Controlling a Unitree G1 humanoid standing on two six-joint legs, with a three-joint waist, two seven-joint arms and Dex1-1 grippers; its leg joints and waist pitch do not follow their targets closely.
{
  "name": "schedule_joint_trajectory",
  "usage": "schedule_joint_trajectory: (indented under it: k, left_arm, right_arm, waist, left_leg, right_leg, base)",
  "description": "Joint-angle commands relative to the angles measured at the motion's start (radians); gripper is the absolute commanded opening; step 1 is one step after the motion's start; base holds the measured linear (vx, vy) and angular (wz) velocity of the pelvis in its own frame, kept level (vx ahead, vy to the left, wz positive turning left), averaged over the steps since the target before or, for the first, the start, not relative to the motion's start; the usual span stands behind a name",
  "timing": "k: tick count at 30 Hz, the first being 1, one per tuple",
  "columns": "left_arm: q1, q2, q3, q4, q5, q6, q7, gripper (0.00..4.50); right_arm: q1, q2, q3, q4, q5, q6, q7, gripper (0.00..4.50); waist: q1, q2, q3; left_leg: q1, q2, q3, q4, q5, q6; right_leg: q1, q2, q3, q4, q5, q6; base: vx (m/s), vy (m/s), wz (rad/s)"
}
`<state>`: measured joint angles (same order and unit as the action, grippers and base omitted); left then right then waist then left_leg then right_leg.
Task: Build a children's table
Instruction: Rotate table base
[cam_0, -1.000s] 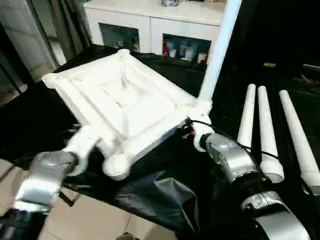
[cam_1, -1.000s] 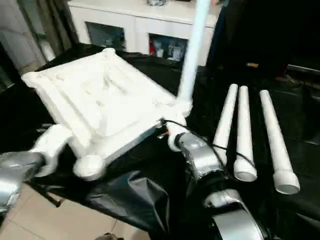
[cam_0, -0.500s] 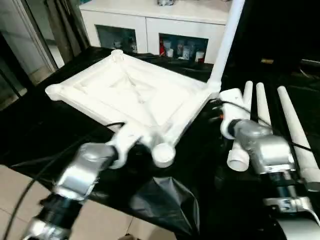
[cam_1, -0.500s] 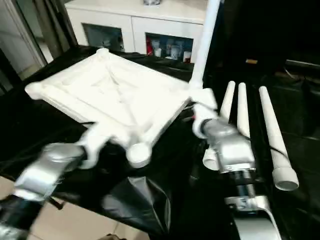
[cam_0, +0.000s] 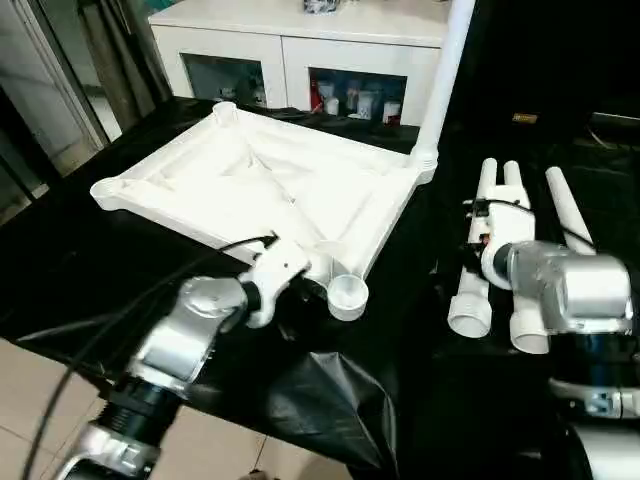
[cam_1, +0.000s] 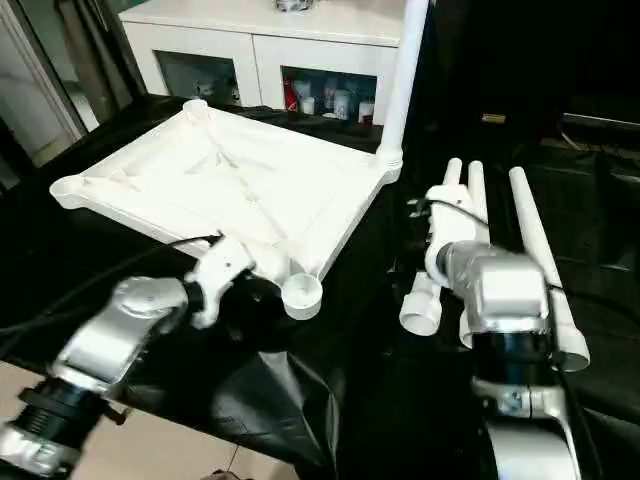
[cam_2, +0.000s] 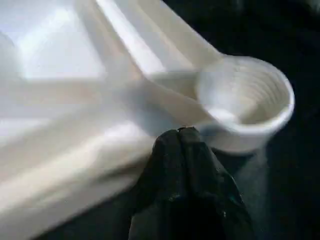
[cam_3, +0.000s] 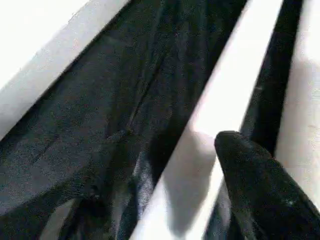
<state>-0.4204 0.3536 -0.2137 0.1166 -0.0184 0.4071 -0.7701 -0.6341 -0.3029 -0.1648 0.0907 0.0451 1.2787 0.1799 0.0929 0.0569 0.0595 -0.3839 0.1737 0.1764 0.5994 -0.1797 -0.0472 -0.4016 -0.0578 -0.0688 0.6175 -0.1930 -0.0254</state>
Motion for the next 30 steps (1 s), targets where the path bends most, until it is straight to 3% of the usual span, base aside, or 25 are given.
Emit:
schedule_joint_trajectory:
  k: [1,3,4,5,8,10,11,13,17,25,30]
  left_arm:
    - [0.003,0.017,0.033,-0.075,-0.059,0.017,-0.048,0.21]
    - [0.004,0.022,0.034,-0.093,-0.074,0.033,-0.067,0.42]
    - [0.006,0.031,0.032,-0.122,-0.096,0.056,-0.094,0.42]
    - [0.006,0.031,0.032,-0.122,-0.096,0.056,-0.094,0.44]
    - [0.005,0.058,0.015,-0.189,-0.142,0.088,-0.16,0.79]
    - [0.003,0.064,0.007,-0.207,-0.149,0.092,-0.17,0.9]
    - [0.003,0.064,0.007,-0.207,-0.149,0.092,-0.17,0.9]
    - [0.002,0.068,0.002,-0.226,-0.152,0.098,-0.173,1.27]
    - [-0.004,0.068,-0.011,-0.24,-0.143,0.097,-0.172,1.58]
    - [-0.015,0.085,-0.024,-0.262,-0.144,0.101,-0.173,2.19]
    - [-0.013,0.09,-0.032,-0.274,-0.145,0.106,-0.175,2.21]
  right_arm:
    - [-0.014,-0.004,-0.027,-0.015,0.002,0.038,-0.014,3.19]
    - [-0.013,-0.002,-0.032,-0.013,0.004,0.04,-0.016,3.38]
    - [-0.014,0.0,-0.037,-0.003,0.0,0.036,-0.025,3.38]
    - [-0.014,0.0,-0.037,-0.003,0.0,0.036,-0.025,3.53]
    - [-0.024,0.006,-0.048,0.029,-0.008,0.036,-0.051,3.83]
    - [-0.026,0.006,-0.054,0.037,-0.007,0.05,-0.057,4.02]
    - [-0.026,0.006,-0.054,0.037,-0.007,0.05,-0.057,4.06]
    - [-0.028,0.01,-0.065,0.049,-0.007,0.083,-0.06,4.2]
    - [-0.01,0.037,-0.086,0.102,0.031,0.11,-0.029,4.42]
    - [0.018,0.055,-0.083,0.16,0.044,0.089,-0.032,3.74]
    - [0.015,0.063,-0.099,0.185,0.04,0.077,-0.039,3.28]
  waist:
    - [0.005,-0.018,-0.078]
    - [0.008,-0.016,-0.077]
    - [0.008,-0.024,-0.076]
    - [0.011,-0.02,-0.076]
    - [0.012,-0.029,-0.075]
    - [0.014,-0.027,-0.074]
    - [0.013,-0.034,-0.073]
    - [0.012,-0.036,-0.073]
    - [0.01,-0.04,-0.071]
    - [0.01,-0.043,-0.072]
    - [0.01,-0.043,-0.073]
  left_leg:
    - [0.02,0.05,-0.02,-0.062,-0.067,0.003]
    - [0.02,0.05,-0.02,-0.061,-0.064,0.003]
    - [0.02,0.049,-0.017,-0.061,-0.068,0.003]
    - [0.019,0.049,-0.019,-0.062,-0.064,0.001]
    - [0.021,0.048,-0.016,-0.062,-0.068,-0.004]
    - [0.02,0.048,-0.016,-0.062,-0.072,-0.007]
    - [0.019,0.047,-0.016,-0.063,-0.074,-0.008]
    - [0.019,0.046,-0.015,-0.063,-0.072,-0.01]
    - [0.02,0.046,-0.016,-0.065,-0.097,-0.022]
    - [0.02,0.046,-0.017,-0.065,-0.094,-0.033]
    - [0.021,0.046,-0.017,-0.065,-0.101,-0.04]
  right_leg:
    - [0.055,-0.087,0.057,-0.062,-0.099,-0.177]
    - [0.052,-0.086,0.057,-0.06,-0.096,-0.178]
    - [0.053,-0.086,0.058,-0.062,-0.104,-0.175]
    - [0.053,-0.088,0.058,-0.06,-0.114,-0.172]
    - [0.051,-0.088,0.059,-0.063,-0.138,-0.166]
    - [0.05,-0.088,0.06,-0.062,-0.153,-0.159]
    - [0.053,-0.088,0.06,-0.062,-0.163,-0.154]
    - [0.051,-0.085,0.061,-0.063,-0.168,-0.144]
    - [0.051,-0.087,0.061,-0.068,-0.204,-0.131]
    - [0.049,-0.086,0.06,-0.065,-0.186,-0.13]
    - [0.051,-0.085,0.06,-0.062,-0.165,-0.137]
  base:
    - [0.0,0.0,0.0]
    - [0.0,0.0,0.0]
    - [0.0,0.0,0.0]
    - [0.0,0.0,0.0]
    - [0.0,0.0,0.0]
    - [0.0,0.0,0.0]
    - [0.0,0.0,0.0]
    - [0.0,0.0,0.0]
    - [0.0,0.0,0.0]
    - [0.0,0.0,0.0]
    - [0.0,0.0,0.0]
